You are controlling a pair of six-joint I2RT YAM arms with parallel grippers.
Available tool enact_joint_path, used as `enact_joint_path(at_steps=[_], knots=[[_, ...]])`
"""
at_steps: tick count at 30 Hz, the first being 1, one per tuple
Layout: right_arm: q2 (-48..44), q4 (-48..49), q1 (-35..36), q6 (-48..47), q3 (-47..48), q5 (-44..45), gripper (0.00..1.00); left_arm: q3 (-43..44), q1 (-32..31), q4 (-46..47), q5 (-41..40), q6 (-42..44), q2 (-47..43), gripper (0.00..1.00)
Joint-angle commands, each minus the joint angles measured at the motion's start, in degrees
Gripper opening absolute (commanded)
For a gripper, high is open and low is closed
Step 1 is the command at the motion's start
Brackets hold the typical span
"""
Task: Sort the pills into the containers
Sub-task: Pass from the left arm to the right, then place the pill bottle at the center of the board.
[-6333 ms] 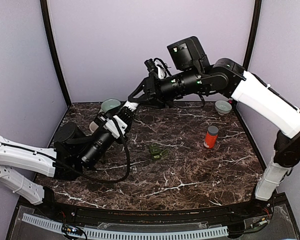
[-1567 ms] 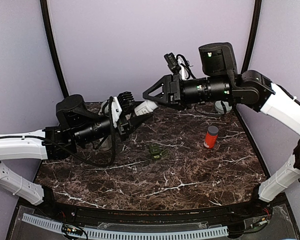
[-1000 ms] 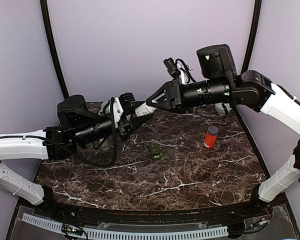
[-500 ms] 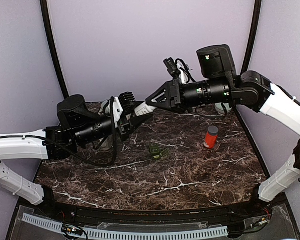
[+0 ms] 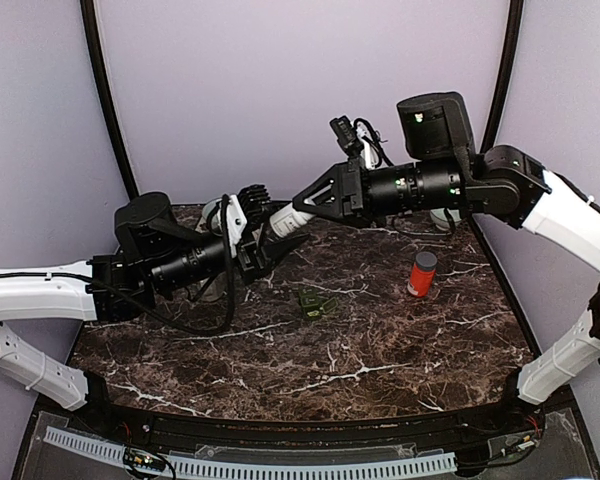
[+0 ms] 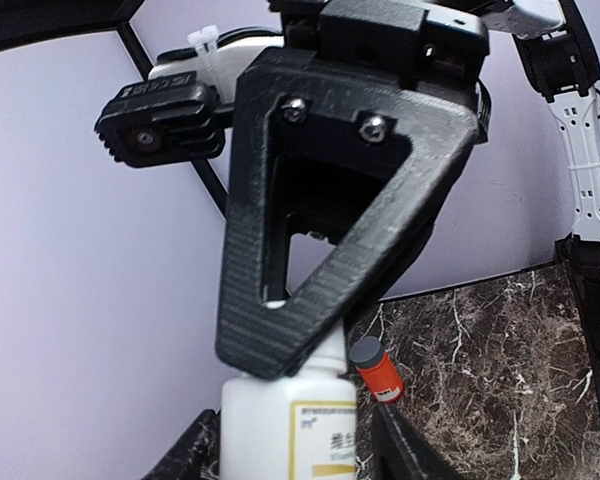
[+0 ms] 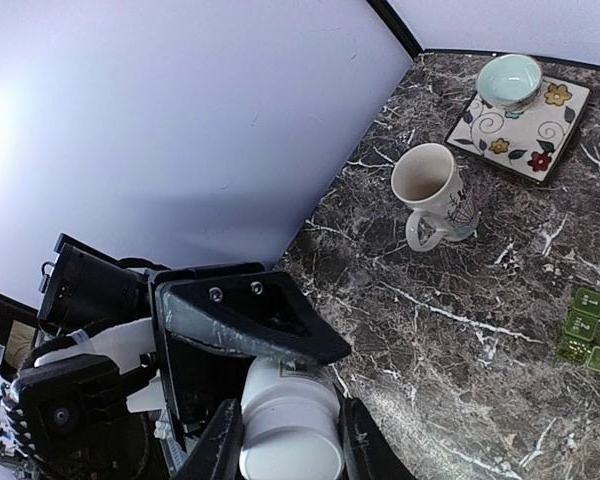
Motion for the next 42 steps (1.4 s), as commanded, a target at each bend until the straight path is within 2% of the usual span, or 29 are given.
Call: enact_joint_path(at_steps=[1, 7, 15, 21, 27, 36, 42], knots=[[-2.5, -0.2, 0.4, -0.2, -0.8, 0.7, 0.0, -1.6, 0.6, 2.2, -3.6, -1.6, -2.0, 0.56], [-3.4, -2.0, 0.0, -1.6, -0.9, 4.0, 0.0, -3.3, 0.6, 2.6, -6.7, -3.3, -3.4, 0.69], [0.4, -17.1, -1.4, -9.8, 0.9, 21.2, 0.0, -7.1, 0.6, 3.5, -12.0, -7.3, -6.5, 0.71], [3.0, -22.1, -4.9, -12.7, -5.7, 30.6, 0.0, -8.3, 0.7, 1.2, -12.6, -9.8, -7.4, 0.72], [3.1, -20.1, -10.0, -13.5, -16.1, 31.3, 0.0, -8.2, 0.7, -0.4, -12.7, -11.7, -6.3, 0.73], [2.4, -11.9, -16.0, -13.7, -30.9, 27.6, 0.0, -9.1, 1.0, -0.5, -11.7, -15.5, -2.9, 0.74], [2.4, -8.1, -19.0, -14.1, -36.1, 26.5, 0.0, -10.1, 1.0, 0.1, -11.0, -17.8, -0.9, 0.73]])
